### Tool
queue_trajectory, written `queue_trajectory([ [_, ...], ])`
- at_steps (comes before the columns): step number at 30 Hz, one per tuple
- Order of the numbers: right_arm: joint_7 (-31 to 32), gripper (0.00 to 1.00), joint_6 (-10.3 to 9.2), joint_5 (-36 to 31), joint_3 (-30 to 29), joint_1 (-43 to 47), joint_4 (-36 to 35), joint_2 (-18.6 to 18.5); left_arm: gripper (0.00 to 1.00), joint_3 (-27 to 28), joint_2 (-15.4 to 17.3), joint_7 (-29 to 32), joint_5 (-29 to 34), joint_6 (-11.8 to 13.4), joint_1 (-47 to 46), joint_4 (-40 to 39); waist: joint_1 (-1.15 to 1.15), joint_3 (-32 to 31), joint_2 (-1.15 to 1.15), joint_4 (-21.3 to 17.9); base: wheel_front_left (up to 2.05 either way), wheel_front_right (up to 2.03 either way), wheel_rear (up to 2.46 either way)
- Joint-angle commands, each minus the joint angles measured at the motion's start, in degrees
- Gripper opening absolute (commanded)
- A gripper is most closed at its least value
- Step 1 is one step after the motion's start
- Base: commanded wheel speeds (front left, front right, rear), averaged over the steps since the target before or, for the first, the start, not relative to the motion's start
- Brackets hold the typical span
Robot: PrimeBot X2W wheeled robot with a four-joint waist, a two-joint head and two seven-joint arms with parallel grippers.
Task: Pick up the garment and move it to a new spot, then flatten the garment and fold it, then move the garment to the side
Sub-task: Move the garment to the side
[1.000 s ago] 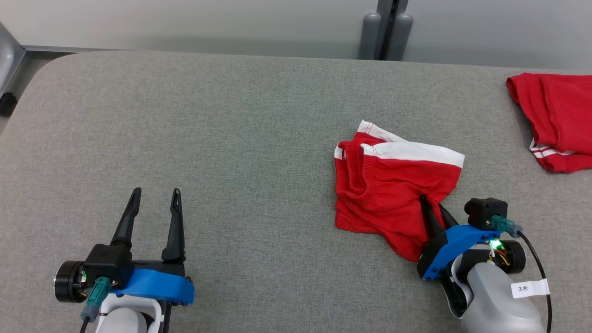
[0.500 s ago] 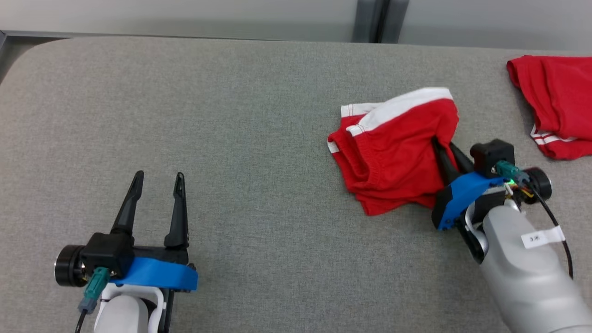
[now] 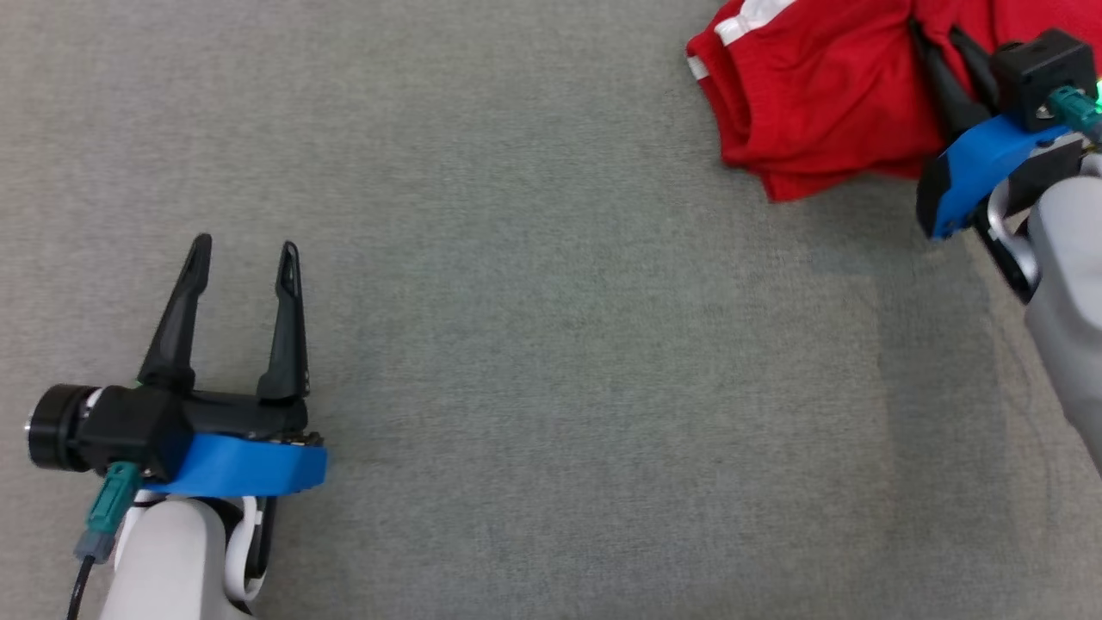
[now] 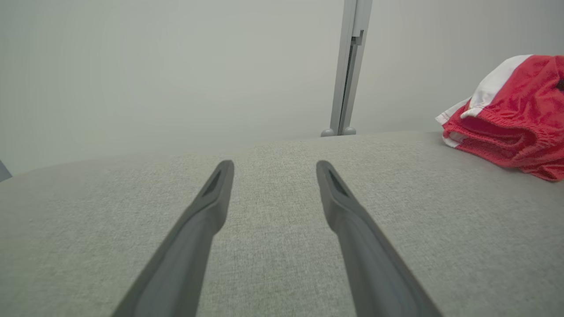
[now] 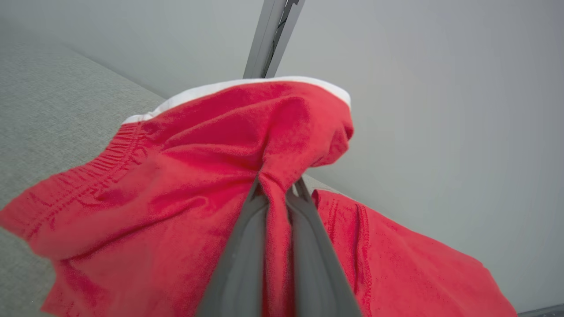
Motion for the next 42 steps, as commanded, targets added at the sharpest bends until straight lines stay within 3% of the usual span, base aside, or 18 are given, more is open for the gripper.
queue_trajectory([
  [1, -0.01, 0.0, -0.01, 1.0, 0.59, -2.46, -0.96, -1.47, 1.0, -0.02, 0.97, -0.24, -0.05, -0.09, -1.38, -1.26, -0.01, 1.12, -0.01, -1.47, 0.0, 0.0, 0.0],
  [14, 1.65, 0.0, -0.01, 6.84, 2.02, -10.38, -2.64, -9.29, 1.0, 0.19, 7.84, -0.2, 0.31, -0.08, -2.28, -10.13, -0.01, 8.31, -0.01, -12.37, 0.0, 0.0, 0.0],
  [22, 3.5, 0.0, -0.01, 7.29, 1.87, -13.98, -0.25, -12.51, 1.0, -0.81, 9.72, -0.2, 0.08, -0.08, -3.69, -14.38, -0.01, 11.77, -0.01, -13.03, 0.0, 0.0, 0.0],
  [28, 4.92, 0.0, -0.01, 4.82, 2.26, -18.02, 2.52, -12.33, 1.0, 0.09, 10.64, -0.19, -0.24, -0.05, -3.53, -15.57, -0.01, 13.82, -0.01, -12.33, 0.0, 0.0, 0.0],
  [29, 5.09, 0.16, -0.01, 4.27, 2.13, -18.59, 3.18, -12.18, 1.0, 0.25, 10.68, -0.19, -0.2, -0.03, -3.49, -15.6, -0.01, 14.14, -0.01, -12.23, 0.0, 0.0, 0.0],
  [30, 5.09, 0.16, -0.01, 4.27, 2.13, -18.59, 3.18, -12.18, 1.0, 0.25, 10.68, -0.19, -0.2, -0.03, -3.49, -15.6, -0.01, 14.14, -0.01, -12.23, 0.0, 0.0, 0.0],
  [31, 5.45, 0.4, -0.01, 3.68, 1.97, -19.1, 3.91, -11.93, 1.0, 0.4, 10.68, -0.19, -0.21, -0.02, -3.42, -15.57, -0.01, 14.36, -0.01, -12.14, 0.0, 0.0, 0.0],
  [32, 5.4, 0.98, -0.01, 3.18, 1.73, -19.59, 4.54, -11.59, 1.0, 0.47, 10.61, -0.18, -0.2, 0.0, -3.31, -15.46, -0.01, 14.5, -0.01, -12.05, 0.0, 0.0, 0.0],
  [42, 3.58, 1.0, -0.01, -1.9, -3.02, -22.17, 10.58, -11.05, 1.0, 1.34, 9.59, -0.07, -0.38, 0.12, -3.17, -14.38, -0.01, 14.04, -0.01, -11.07, 0.0, 0.0, 0.0],
])
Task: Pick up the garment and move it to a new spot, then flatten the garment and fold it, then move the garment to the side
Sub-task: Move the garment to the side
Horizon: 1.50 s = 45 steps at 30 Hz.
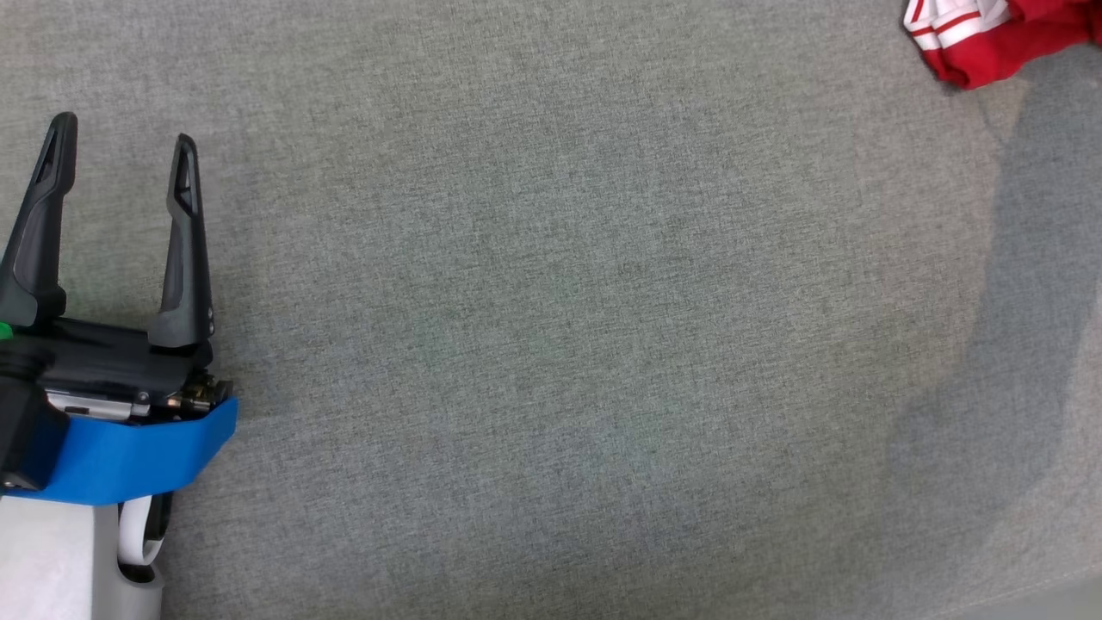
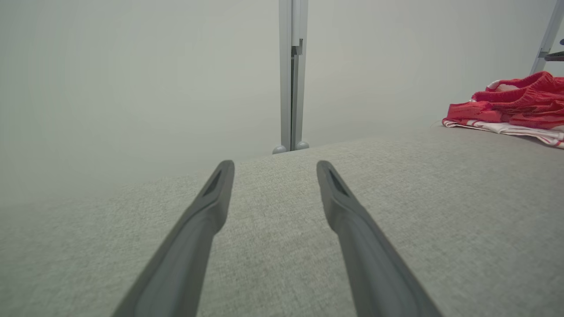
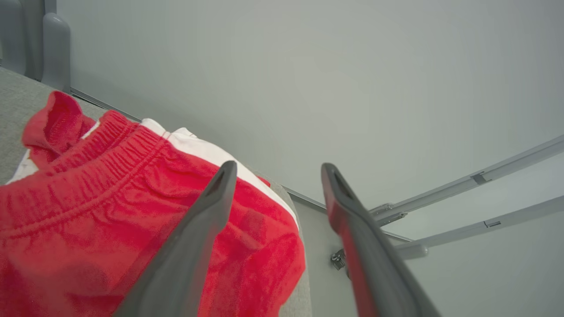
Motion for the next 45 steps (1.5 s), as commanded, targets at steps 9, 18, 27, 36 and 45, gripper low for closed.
queue_trajectory([
  [9, -3.86, 1.0, -0.01, -3.21, -7.03, 3.18, -1.33, 3.21, 1.0, 0.86, -1.97, 0.07, -0.44, 0.17, 1.33, 3.0, 0.0, -4.89, 0.0, 0.72, 0.0, 0.0, 0.0],
  [18, -4.09, 1.0, -0.01, -2.0, -10.94, 16.77, -15.16, 9.2, 1.0, 2.43, -5.08, 0.08, -0.96, 0.12, 4.73, 6.73, 0.0, -14.25, 0.0, 2.8, 0.0, 0.0, 0.0],
  [27, -4.09, 1.0, -0.01, 1.16, -8.56, 32.76, -25.03, 15.36, 1.0, 4.07, -8.49, 0.08, -0.32, 0.07, 10.26, 10.39, 0.0, -23.83, 0.0, 4.21, 0.0, 0.0, 0.0],
  [36, -4.09, 1.0, 0.0, 5.88, -4.15, 42.65, -28.46, 17.44, 1.0, 5.54, -10.93, 0.07, 0.07, 0.04, 14.93, 12.8, 0.0, -29.84, 0.0, 4.41, 0.0, 0.0, 0.0],
  [45, -4.1, 1.0, 0.0, 8.07, -3.11, 50.52, -31.3, 19.89, 1.0, 5.92, -11.67, 0.08, 0.53, -0.02, 16.48, 15.04, 0.0, -32.74, 0.0, 4.08, 0.0, 0.0, 0.0],
])
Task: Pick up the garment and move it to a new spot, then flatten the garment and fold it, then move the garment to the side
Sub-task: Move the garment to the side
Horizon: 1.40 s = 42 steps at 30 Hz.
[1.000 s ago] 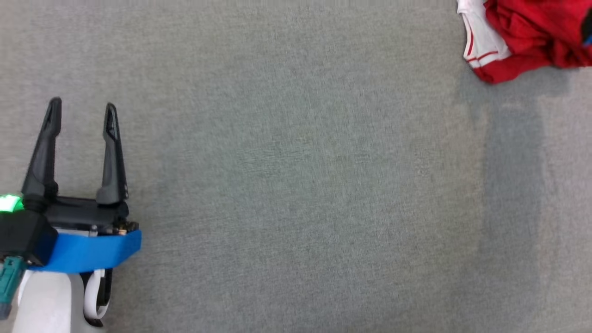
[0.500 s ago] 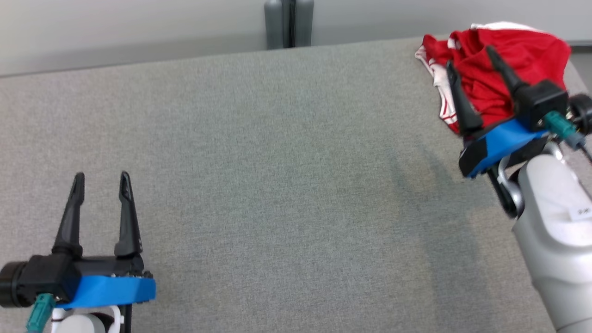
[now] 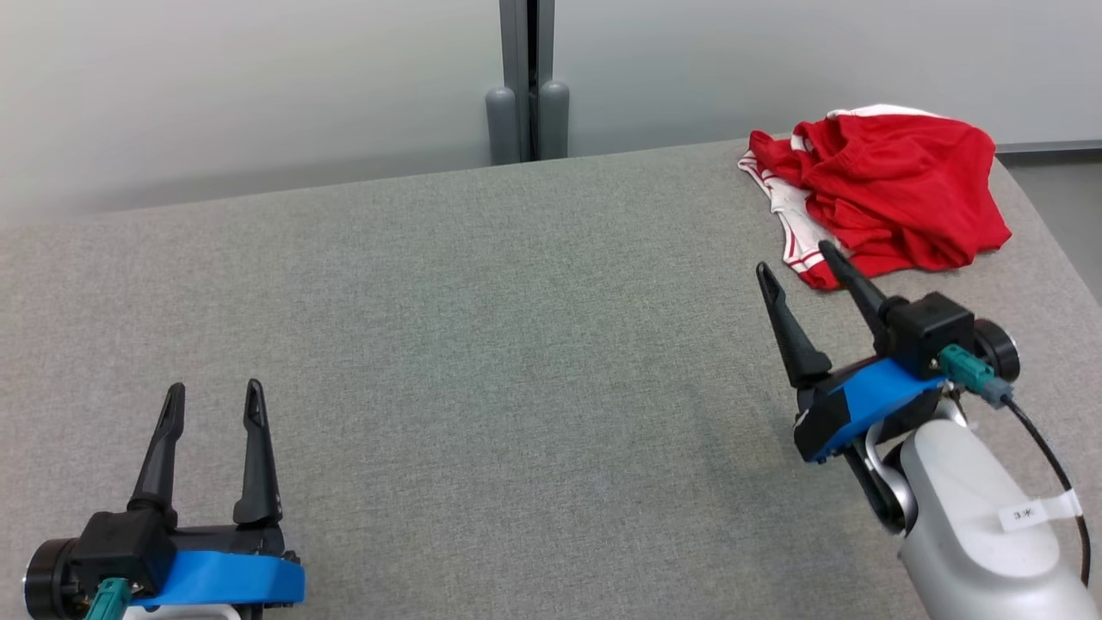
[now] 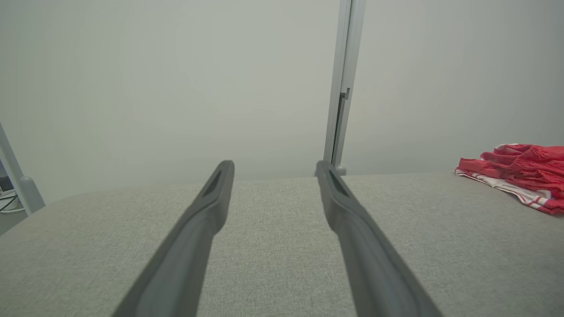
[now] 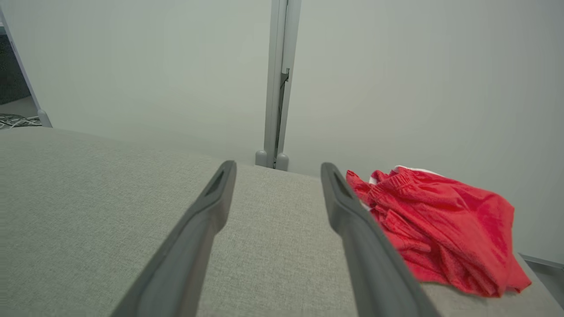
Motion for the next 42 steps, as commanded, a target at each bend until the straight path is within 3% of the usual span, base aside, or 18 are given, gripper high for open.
queue_trajectory([
  [1, -0.16, 1.0, 0.01, 0.03, -0.4, 2.0, -0.67, 0.42, 1.0, 0.03, -0.09, 0.0, 0.23, -0.03, 0.48, 0.5, 0.01, -0.57, 0.02, 0.02, 0.0, 0.0, 0.0],
  [29, -0.17, 1.0, 0.01, -2.7, -12.08, 20.17, -10.26, 7.18, 1.0, -0.62, -0.32, -0.01, 0.74, -0.08, 0.82, 7.01, 0.01, -7.75, 0.02, 7.83, 0.0, 0.0, 0.0],
  [42, -0.17, 1.0, 0.01, -4.64, -15.75, 26.67, -15.58, 8.63, 1.0, -0.7, -1.01, -0.01, 1.16, 0.01, 2.56, 7.28, 0.01, -9.31, 0.02, 8.04, 0.0, 0.0, 0.0],
])
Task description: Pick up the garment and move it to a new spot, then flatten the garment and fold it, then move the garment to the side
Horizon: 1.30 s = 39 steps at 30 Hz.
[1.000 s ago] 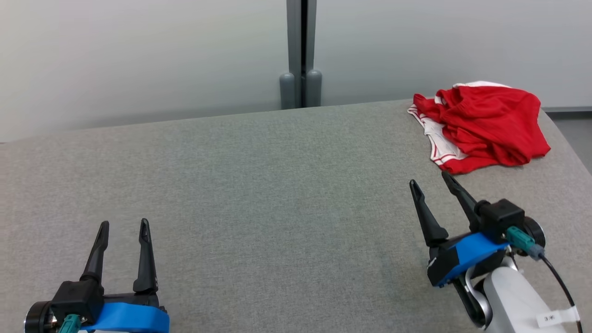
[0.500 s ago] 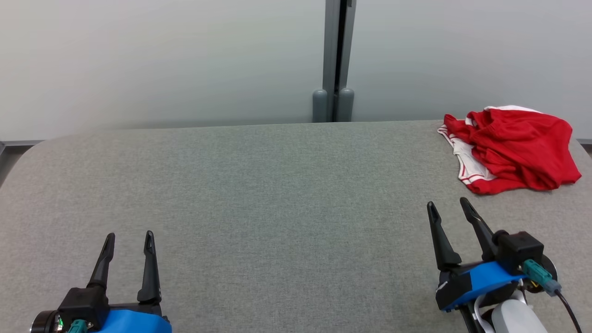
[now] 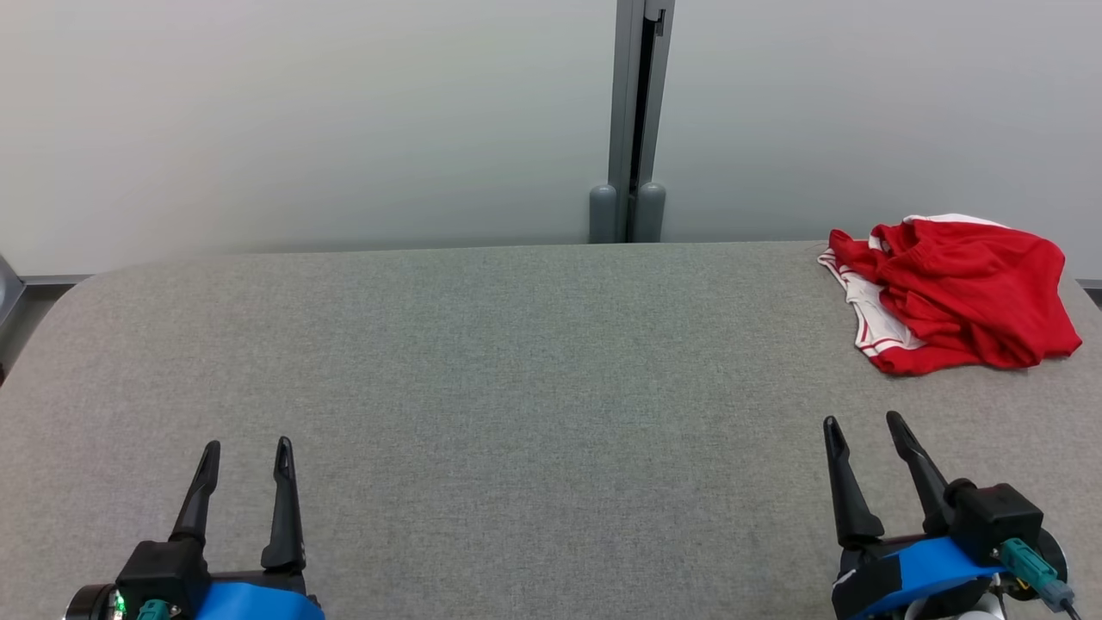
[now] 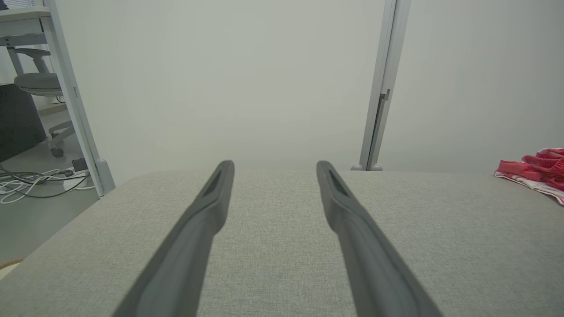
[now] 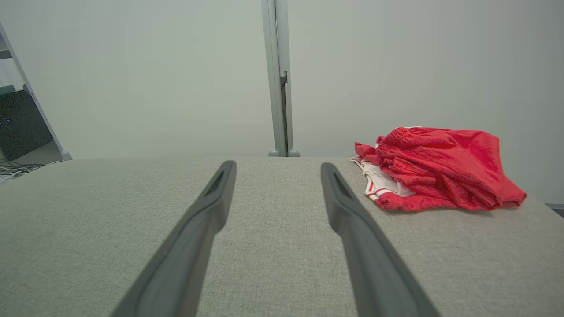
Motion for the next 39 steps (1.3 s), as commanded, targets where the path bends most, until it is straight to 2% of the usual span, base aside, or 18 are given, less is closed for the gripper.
queue_trajectory([
  [1, -0.17, 1.0, 0.01, -0.35, -0.23, 1.02, -0.45, 0.2, 1.0, 0.17, -0.17, 0.0, 0.13, 0.07, 0.52, 0.2, 0.0, 0.02, 0.0, -0.09, 0.0, 0.0, 0.0],
  [22, -0.17, 1.0, 0.01, 1.77, 0.9, 1.64, -0.4, 0.27, 1.0, 0.41, -0.85, -0.01, 0.47, 0.68, 0.36, -0.32, 0.0, 0.57, 0.0, -0.46, 0.0, 0.0, 0.0],
  [23, 0.0, 0.0, 0.0, 1.52, 0.88, 0.99, -0.3, 0.2, 0.0, 0.15, -0.87, 0.01, 0.13, 0.41, 0.37, -0.13, 0.01, 0.58, 0.0, -0.46, 0.0, 0.0, 0.0],
  [28, 0.47, 0.0, 0.0, 1.93, 0.88, 1.82, 2.06, 0.38, 0.0, 0.06, -1.52, 0.61, -0.49, 0.39, 1.38, 2.41, 0.01, 0.61, 0.0, -0.48, 0.0, 0.0, 0.0],
  [39, 3.66, 0.0, 0.0, 14.3, -0.22, 1.17, 1.3, 0.36, 0.0, 0.8, -1.57, 3.98, -13.3, 0.33, -0.23, 2.38, 0.01, 0.71, 0.0, -0.54, 0.0, 0.0, 0.0],
])
